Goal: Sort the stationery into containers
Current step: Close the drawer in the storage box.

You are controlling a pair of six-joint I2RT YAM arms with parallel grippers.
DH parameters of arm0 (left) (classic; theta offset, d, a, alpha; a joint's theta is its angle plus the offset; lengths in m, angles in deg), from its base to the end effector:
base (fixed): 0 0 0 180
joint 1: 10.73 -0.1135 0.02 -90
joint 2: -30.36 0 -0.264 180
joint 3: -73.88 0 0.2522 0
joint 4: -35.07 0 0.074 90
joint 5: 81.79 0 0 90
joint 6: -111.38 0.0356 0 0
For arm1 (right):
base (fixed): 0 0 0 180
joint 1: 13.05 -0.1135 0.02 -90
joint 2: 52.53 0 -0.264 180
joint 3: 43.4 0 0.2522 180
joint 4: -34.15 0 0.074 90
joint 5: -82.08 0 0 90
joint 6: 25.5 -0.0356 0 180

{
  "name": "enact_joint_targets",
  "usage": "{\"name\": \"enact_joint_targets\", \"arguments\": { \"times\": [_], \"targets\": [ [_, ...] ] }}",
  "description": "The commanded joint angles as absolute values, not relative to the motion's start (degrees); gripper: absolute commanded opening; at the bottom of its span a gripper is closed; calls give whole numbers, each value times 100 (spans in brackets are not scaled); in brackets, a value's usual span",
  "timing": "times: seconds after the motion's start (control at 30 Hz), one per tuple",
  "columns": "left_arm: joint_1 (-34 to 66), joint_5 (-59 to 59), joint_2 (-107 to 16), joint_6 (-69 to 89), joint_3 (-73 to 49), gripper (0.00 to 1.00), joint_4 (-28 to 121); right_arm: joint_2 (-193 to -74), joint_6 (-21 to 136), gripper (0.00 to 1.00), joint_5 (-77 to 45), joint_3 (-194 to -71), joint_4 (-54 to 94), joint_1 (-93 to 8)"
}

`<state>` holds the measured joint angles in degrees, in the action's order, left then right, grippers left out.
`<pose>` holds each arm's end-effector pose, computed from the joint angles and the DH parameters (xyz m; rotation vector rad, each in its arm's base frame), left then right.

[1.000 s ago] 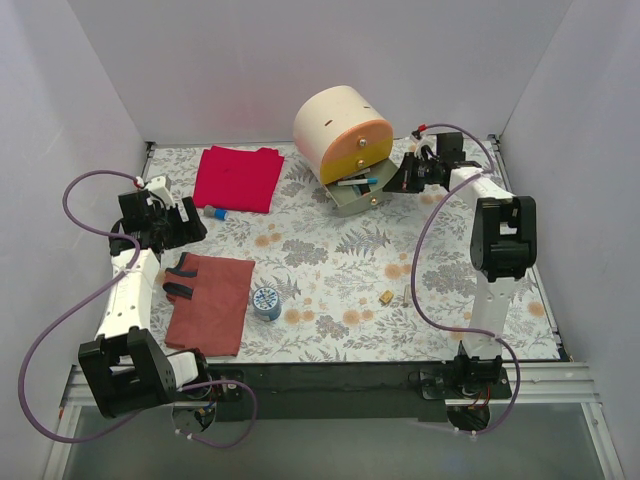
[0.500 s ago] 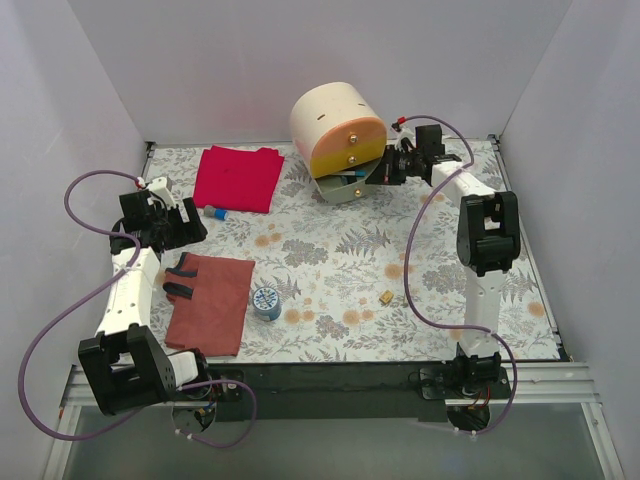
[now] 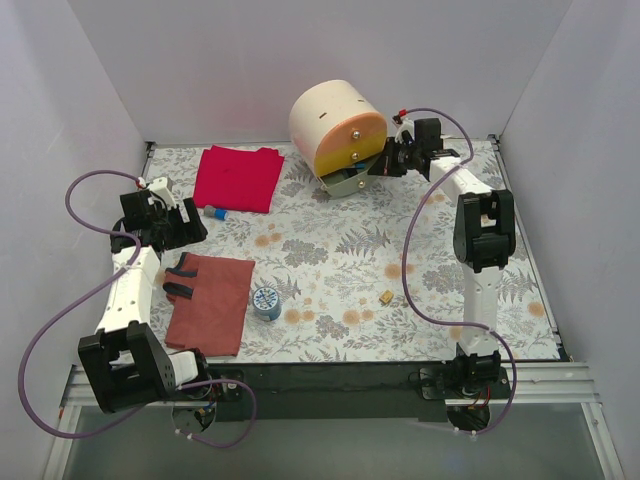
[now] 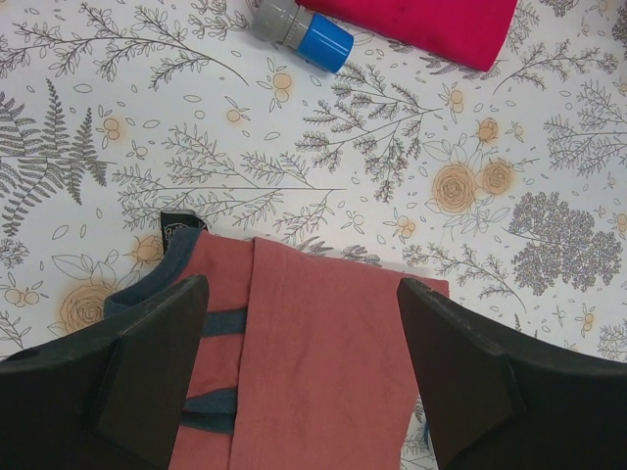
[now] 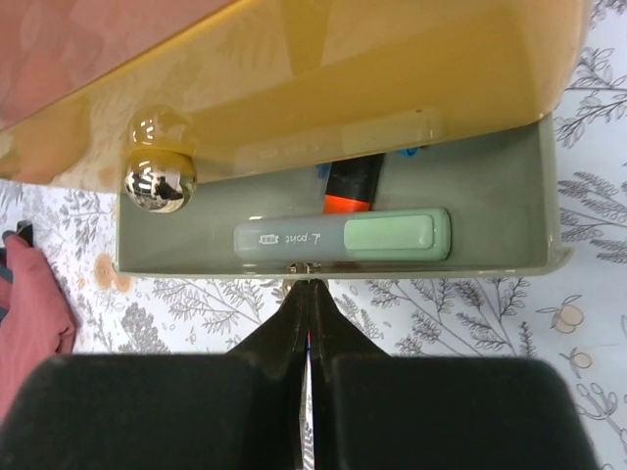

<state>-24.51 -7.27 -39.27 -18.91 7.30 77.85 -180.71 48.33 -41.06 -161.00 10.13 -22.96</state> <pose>0.2503 0.0516 0.2699 -0.9717 2.1950 -0.5401 0.5055 0.1081 0.2158 -0.2200 2.1853 0.8861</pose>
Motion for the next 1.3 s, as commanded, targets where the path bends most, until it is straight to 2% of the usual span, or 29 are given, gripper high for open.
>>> {"name": "enact_joint_targets", "arguments": {
  "times": [0.0, 0.37, 0.8, 1.27],
  "targets": [
    [-2479, -743, -3908, -1843, 704, 78, 7731, -18199, 4868, 1, -3754, -16535, 1370, -2298],
    [-2488, -769, -3995, -1835, 651, 78, 7731, -18454, 4824, 1, -3411, -16808, 1608, -2298],
    [-2479, -813, -4083, -1852, 686, 78, 7661, -18629, 4068, 1, -3130, -16958, 1986, -2307],
    [-2488, -884, -4180, -1896, 739, 78, 7538, -18647, 4226, 1, -3156, -16931, 2188, -2421]
  ]
}}
